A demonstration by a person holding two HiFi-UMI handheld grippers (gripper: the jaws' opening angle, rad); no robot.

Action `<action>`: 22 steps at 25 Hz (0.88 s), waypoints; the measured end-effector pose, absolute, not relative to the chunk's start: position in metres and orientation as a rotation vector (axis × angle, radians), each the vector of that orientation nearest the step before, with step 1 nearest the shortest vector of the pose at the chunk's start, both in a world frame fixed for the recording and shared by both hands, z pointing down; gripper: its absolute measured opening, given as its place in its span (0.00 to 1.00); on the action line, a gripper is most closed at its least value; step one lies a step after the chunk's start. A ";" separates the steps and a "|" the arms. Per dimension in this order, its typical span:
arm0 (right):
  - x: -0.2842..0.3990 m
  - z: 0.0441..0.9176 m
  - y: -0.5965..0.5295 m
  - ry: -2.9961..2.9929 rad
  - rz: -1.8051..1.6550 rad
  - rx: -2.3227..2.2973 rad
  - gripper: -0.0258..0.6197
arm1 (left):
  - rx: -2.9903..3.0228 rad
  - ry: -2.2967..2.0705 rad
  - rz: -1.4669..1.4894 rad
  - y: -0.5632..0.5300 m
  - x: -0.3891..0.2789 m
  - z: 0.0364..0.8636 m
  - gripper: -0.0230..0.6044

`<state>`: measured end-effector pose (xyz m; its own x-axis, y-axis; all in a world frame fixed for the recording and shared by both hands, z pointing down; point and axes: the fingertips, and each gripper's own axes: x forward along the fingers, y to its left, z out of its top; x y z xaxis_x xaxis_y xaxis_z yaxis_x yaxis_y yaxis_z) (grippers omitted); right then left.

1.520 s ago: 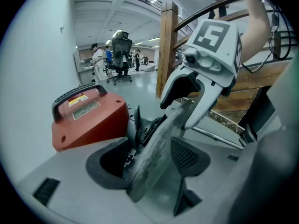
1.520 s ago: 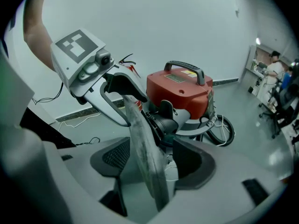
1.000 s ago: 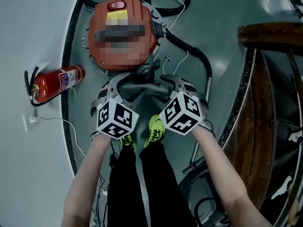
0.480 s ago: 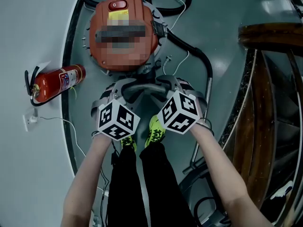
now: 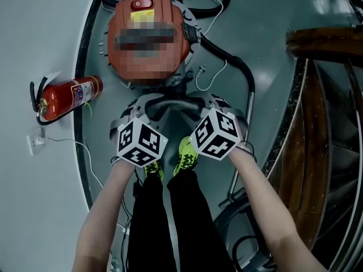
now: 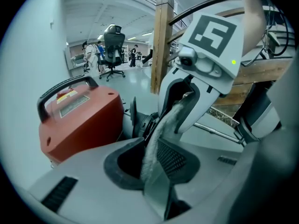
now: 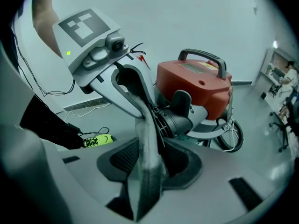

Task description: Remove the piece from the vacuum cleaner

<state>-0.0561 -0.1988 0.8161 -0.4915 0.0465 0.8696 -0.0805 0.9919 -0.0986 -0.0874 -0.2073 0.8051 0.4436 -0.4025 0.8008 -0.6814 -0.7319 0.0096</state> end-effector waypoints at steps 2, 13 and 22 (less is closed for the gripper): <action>-0.056 0.816 -0.197 -2.076 0.154 0.017 0.27 | 2.362 -0.921 1.179 -0.206 -0.087 0.805 0.18; -0.056 0.816 -0.196 -2.072 0.136 0.008 0.24 | 2.359 -0.911 1.193 -0.204 -0.087 0.804 0.17; -0.053 0.813 -0.193 -2.057 0.108 -0.006 0.15 | 2.362 -0.896 1.210 -0.198 -0.086 0.802 0.15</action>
